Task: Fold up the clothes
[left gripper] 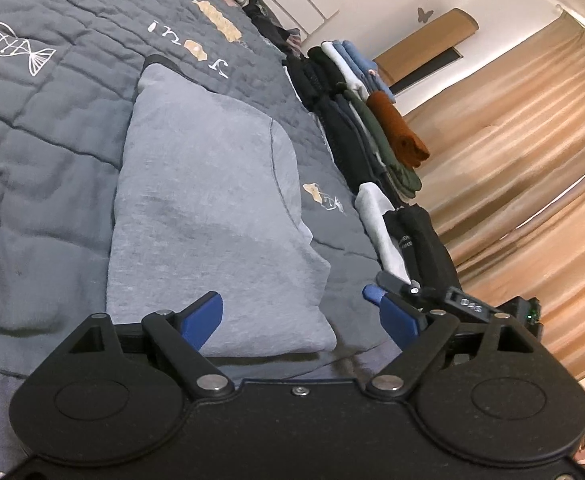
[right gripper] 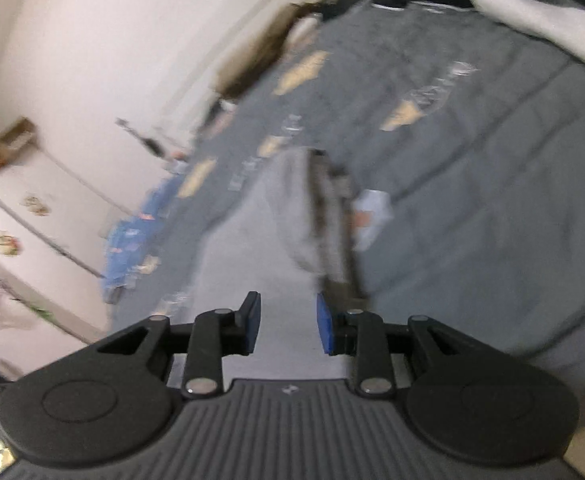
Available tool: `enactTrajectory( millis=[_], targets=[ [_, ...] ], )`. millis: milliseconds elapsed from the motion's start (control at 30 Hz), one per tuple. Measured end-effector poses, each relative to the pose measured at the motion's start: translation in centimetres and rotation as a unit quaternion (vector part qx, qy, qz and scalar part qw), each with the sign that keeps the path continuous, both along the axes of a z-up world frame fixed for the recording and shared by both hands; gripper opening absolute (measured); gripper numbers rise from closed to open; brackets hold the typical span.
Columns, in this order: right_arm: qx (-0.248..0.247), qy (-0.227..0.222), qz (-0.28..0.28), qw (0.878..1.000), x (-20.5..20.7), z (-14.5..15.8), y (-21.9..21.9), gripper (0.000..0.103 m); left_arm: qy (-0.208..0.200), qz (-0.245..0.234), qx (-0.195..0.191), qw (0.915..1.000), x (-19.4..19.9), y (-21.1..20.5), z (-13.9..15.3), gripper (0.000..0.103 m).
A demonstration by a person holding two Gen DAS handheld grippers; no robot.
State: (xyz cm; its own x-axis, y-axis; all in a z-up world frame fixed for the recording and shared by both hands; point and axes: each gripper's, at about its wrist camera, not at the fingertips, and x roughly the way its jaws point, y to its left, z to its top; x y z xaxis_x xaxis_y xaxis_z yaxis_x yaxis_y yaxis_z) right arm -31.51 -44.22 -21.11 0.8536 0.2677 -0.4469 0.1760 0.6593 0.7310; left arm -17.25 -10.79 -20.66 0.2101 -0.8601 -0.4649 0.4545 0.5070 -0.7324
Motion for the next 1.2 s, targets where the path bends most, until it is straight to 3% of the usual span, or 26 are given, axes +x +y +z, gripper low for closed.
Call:
enactTrajectory(
  millis=[167, 267, 333, 800, 1033, 1200],
  targets=[
    [-0.001, 0.06, 0.048, 0.997, 2.4, -2.4, 2.4, 0.03, -0.001, 0.002, -0.001, 1.0, -0.1, 0.0, 0.1, 0.085],
    [-0.022, 0.118, 0.046, 0.992, 3.0, -3.9, 2.8, 0.029, -0.003, 0.003, 0.001, 1.0, -0.1, 0.2, 0.1, 0.085],
    [-0.044, 0.13, 0.041, 0.99, 2.7, -4.0, 2.8, 0.029, -0.005, 0.005, 0.005, 1.0, -0.1, 0.2, 0.1, 0.085],
    [-0.069, 0.146, -0.008, 0.987, 0.3, -3.0, 1.8, 0.03, -0.042, -0.007, 0.049, 0.9979, -1.6, -0.5, 0.2, 0.086],
    [-0.037, 0.082, -0.035, 0.995, -1.7, -1.7, 0.6, 0.032, -0.051, -0.007, 0.05, 0.9974, -1.7, -0.8, 0.8, 0.086],
    [-0.045, 0.079, -0.046, 0.995, -2.0, -1.2, 0.5, 0.035, -0.066, -0.003, 0.058, 0.9961, -2.0, -1.4, 1.3, 0.087]
  ],
)
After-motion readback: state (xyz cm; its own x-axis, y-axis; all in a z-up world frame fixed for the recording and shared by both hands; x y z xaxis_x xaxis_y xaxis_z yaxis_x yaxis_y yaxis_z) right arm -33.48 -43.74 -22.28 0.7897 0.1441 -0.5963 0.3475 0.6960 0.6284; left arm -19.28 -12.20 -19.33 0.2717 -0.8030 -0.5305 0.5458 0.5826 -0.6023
